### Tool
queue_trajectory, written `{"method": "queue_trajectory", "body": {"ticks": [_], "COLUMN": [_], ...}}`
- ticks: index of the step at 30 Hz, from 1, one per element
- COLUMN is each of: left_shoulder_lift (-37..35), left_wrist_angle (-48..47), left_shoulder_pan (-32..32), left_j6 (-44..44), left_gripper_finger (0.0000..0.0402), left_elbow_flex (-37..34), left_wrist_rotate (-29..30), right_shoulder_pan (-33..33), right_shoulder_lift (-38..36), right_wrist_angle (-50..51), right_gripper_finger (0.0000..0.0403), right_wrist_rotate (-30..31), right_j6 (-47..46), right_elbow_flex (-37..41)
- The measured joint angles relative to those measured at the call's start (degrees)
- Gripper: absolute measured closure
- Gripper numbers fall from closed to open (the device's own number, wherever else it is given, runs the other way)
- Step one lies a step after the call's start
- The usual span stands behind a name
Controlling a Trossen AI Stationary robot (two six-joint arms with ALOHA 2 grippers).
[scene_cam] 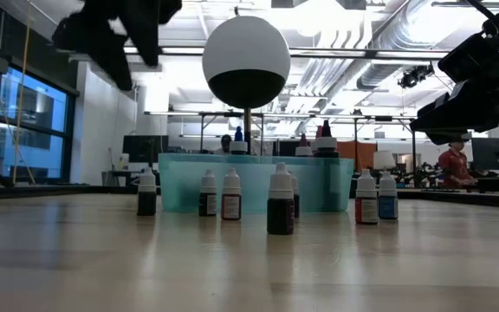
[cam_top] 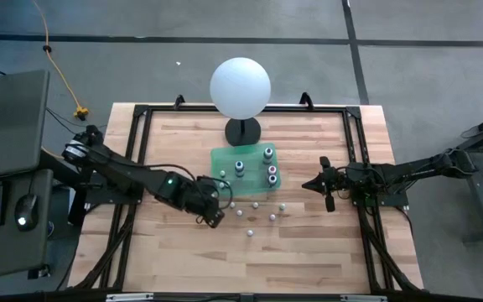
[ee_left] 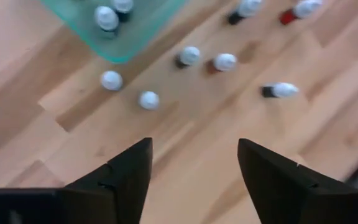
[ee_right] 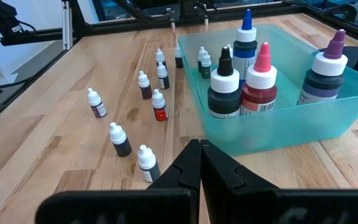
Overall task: Pick & Place food coloring
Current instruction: Put the small green food coloring bottle into the bin
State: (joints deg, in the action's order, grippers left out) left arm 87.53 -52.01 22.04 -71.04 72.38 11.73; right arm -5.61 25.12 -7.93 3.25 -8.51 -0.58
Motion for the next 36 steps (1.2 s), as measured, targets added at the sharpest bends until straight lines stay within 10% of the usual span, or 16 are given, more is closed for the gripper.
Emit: {"method": "queue_trajectory", "body": {"ticks": [12, 27, 36], "left_shoulder_lift": [-0.04, -5.50, -18.24], "left_wrist_angle": [11.87, 25.96, 34.19], "left_shoulder_pan": [2.53, 4.86, 9.21], "left_j6": [25.54, 20.58, 10.69], "left_gripper_finger": [0.0159, 0.0159, 0.0159], "left_elbow_flex": [-13.19, -27.01, -41.01], "left_wrist_rotate": [8.46, 10.27, 21.34], "right_shoulder_pan": [0.00, 0.01, 0.01], "right_shoulder_lift": [0.00, 0.00, 0.00], "right_wrist_angle": [-0.04, -0.03, -0.03], "right_gripper_finger": [0.0402, 0.0402, 0.0402], "right_wrist_rotate": [-0.02, -0.01, -0.02], "right_j6": [0.01, 0.02, 0.01], "right_elbow_flex": [0.02, 0.00, 0.02]}}
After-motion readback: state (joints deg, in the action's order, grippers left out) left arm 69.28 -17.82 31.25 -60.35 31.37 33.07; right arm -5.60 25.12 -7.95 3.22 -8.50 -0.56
